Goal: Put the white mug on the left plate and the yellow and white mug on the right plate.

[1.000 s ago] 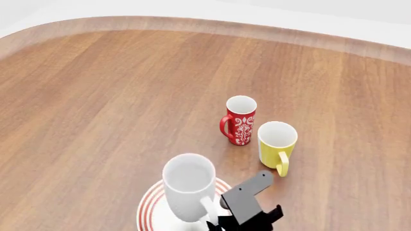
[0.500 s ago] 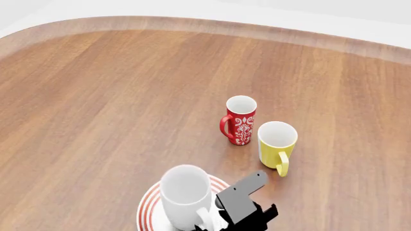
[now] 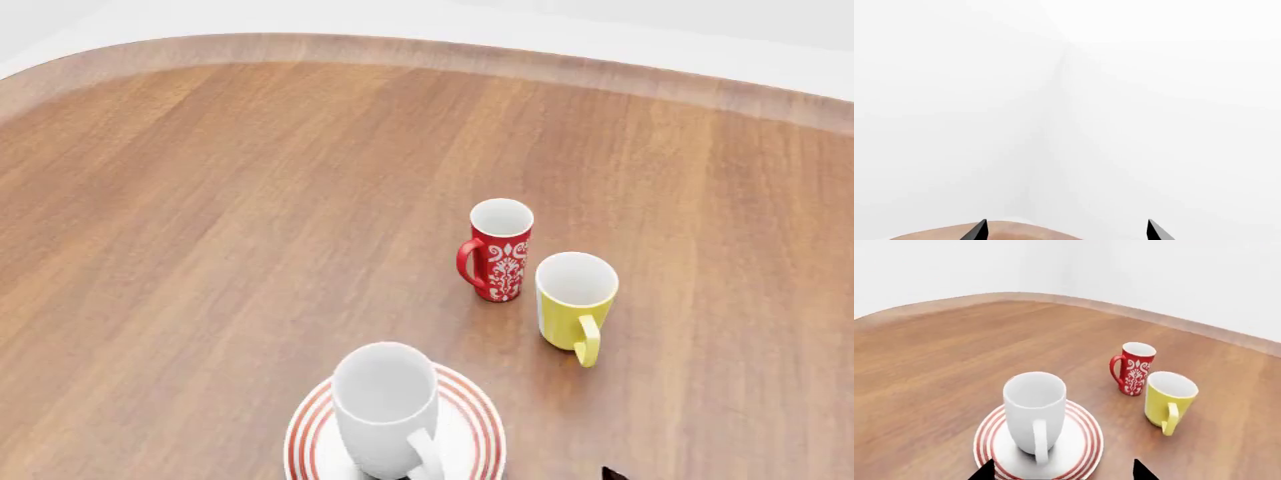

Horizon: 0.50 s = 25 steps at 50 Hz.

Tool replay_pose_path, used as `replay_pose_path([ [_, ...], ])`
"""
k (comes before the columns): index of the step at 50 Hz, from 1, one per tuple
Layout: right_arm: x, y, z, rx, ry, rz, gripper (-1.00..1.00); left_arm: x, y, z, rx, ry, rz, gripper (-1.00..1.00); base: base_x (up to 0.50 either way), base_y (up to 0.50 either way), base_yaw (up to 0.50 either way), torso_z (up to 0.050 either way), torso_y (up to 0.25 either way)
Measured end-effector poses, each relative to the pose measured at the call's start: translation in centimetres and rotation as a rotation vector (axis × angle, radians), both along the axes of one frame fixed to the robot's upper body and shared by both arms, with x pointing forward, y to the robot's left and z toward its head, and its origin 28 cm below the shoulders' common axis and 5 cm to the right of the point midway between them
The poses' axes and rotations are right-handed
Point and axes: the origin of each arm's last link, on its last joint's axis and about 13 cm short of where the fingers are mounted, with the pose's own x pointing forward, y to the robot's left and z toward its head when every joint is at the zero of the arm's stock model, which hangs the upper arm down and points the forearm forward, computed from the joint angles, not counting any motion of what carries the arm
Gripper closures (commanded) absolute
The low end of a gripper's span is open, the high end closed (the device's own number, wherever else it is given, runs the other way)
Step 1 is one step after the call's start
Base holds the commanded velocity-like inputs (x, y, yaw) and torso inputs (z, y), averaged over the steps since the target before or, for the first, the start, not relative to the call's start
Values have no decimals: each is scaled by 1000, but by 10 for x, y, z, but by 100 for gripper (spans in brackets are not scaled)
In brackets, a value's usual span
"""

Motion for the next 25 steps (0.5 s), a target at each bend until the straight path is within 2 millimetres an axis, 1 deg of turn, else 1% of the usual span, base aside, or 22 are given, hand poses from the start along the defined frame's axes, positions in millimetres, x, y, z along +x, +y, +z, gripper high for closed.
replay_pose_path([
  [5,2,1,15,37,-82,-12,-100,1,-1,1,0,-4,-10,-100,0,0,0,0,0],
  [11,13,3,26,79,-148,-40,-100,2,-3,1,2,-5,-16,-100,0,0,0,0,0],
  [17,28,6,38,101,-192,-84,-100,3,-4,1,3,-7,-20,-100,0,0,0,0,0],
  [25,52,10,51,113,-212,-159,-100,2,-4,2,2,-11,-24,-100,0,0,0,0,0],
])
